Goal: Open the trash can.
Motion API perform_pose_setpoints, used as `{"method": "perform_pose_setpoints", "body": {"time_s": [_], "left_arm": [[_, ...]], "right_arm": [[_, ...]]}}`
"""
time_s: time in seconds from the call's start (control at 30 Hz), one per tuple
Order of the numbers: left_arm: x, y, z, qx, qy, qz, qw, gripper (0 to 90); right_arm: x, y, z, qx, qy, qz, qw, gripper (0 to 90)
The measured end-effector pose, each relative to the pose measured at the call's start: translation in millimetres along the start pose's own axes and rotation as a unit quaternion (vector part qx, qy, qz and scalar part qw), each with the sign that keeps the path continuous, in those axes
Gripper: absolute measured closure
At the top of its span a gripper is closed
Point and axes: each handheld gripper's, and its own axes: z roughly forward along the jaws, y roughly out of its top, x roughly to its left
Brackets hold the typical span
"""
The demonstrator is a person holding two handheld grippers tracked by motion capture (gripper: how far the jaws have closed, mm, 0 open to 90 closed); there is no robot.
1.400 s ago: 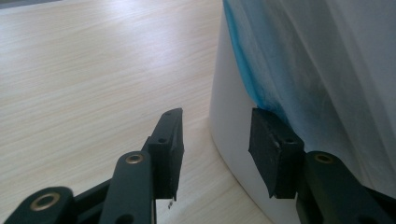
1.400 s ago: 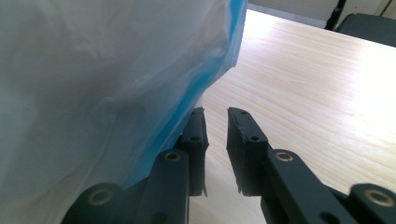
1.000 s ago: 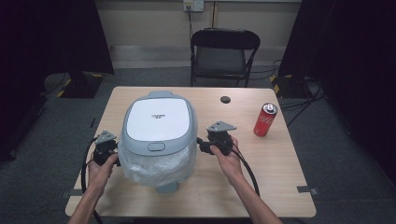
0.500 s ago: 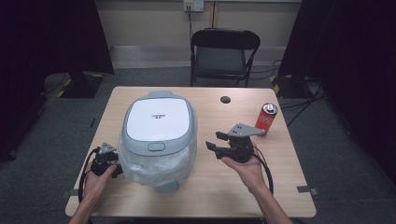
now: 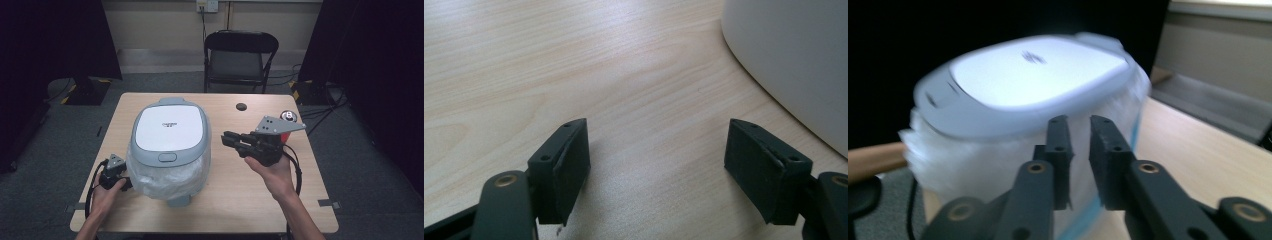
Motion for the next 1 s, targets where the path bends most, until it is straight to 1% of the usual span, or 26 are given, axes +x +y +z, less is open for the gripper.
{"method": "perform_pose_setpoints", "body": {"time_s": [0.03, 0.07, 0.1, 0.13, 0.17, 0.2, 0.23, 0.37, 0.4, 0.47, 0.53, 0.57, 0.6, 0.63, 0.7, 0.77, 0.87, 0.9, 0.97, 1.0], "left_arm": [[0.0, 0.0, 0.0, 0.000, 0.000, 0.000, 1.0000, 25.9], [0.0, 0.0, 0.0, 0.000, 0.000, 0.000, 1.0000, 25.9], [0.0, -0.1, 0.0, 0.000, 0.000, 0.000, 1.0000, 25.8], [0.0, -0.1, 0.0, 0.000, 0.000, 0.000, 1.0000, 25.8], [0.0, 0.0, 0.0, 0.000, 0.000, 0.000, 1.0000, 25.8], [0.0, 0.0, 0.0, 0.000, 0.000, 0.000, 1.0000, 25.8], [0.1, 0.0, 0.0, 0.000, -0.001, 0.000, 1.0000, 25.8], [0.6, 0.0, -0.1, 0.000, 0.000, 0.002, 1.0000, 25.8], [0.6, 0.0, -0.1, 0.000, 0.000, 0.002, 1.0000, 25.8], [1.0, 0.1, 0.0, 0.000, -0.002, 0.002, 1.0000, 25.7], [1.0, 0.1, 0.1, 0.000, -0.002, 0.002, 1.0000, 25.7], [1.2, 0.2, 0.1, 0.000, -0.002, 0.002, 1.0000, 25.6], [1.2, 0.2, 0.1, 0.000, -0.002, 0.002, 1.0000, 25.6], [1.3, 0.1, 0.2, 0.000, -0.003, 0.003, 1.0000, 25.6], [1.4, 0.2, 0.2, 0.000, -0.003, 0.003, 1.0000, 25.5], [1.6, 0.3, 0.3, 0.000, -0.004, 0.003, 1.0000, 25.5], [2.3, 0.8, 1.0, 0.000, -0.004, 0.005, 1.0000, 24.8], [2.0, 0.9, 1.3, -0.001, -0.003, 0.002, 1.0000, 24.6], [2.0, 1.0, 1.4, -0.001, -0.003, 0.002, 1.0000, 24.3], [2.0, 0.9, 1.4, -0.001, -0.003, 0.002, 1.0000, 24.3]], "right_arm": [[3.8, 3.9, 0.7, -0.006, 0.004, -0.003, 1.0000, 87.4], [7.2, 7.3, 2.1, -0.010, 0.013, -0.006, 0.9998, 89.8], [10.3, 10.3, 4.0, -0.014, 0.026, -0.009, 0.9995, 90.0], [10.3, 10.3, 4.0, -0.014, 0.026, -0.009, 0.9995, 90.0], [13.7, 12.8, 6.3, -0.019, 0.033, -0.009, 0.9992, 90.0], [20.8, 17.7, 12.8, -0.016, 0.050, -0.016, 0.9985, 90.0], [24.6, 19.8, 16.8, -0.016, 0.061, -0.017, 0.9979, 90.0], [40.7, 27.6, 36.7, -0.006, 0.095, -0.031, 0.9949, 90.0], [44.5, 29.3, 42.0, -0.002, 0.102, -0.034, 0.9942, 90.0], [52.3, 32.6, 52.2, 0.011, 0.109, -0.051, 0.9927, 90.0], [58.4, 34.2, 61.7, 0.020, 0.121, -0.057, 0.9907, 90.0], [60.8, 34.5, 65.9, 0.024, 0.126, -0.059, 0.9901, 90.0], [60.8, 34.5, 65.9, 0.024, 0.126, -0.059, 0.9901, 90.0], [65.1, 34.1, 74.3, 0.037, 0.133, -0.065, 0.9883, 90.0], [67.0, 32.9, 81.0, 0.048, 0.138, -0.068, 0.9870, 90.0], [67.2, 31.6, 84.7, 0.055, 0.136, -0.067, 0.9869, 90.0], [68.3, 29.3, 85.6, 0.056, 0.133, -0.069, 0.9871, 90.0], [69.0, 27.9, 86.2, 0.063, 0.128, -0.072, 0.9872, 90.0], [68.3, 25.0, 86.8, 0.061, 0.133, -0.065, 0.9871, 90.0], [68.1, 24.8, 86.0, 0.061, 0.129, -0.065, 0.9877, 90.0]]}}
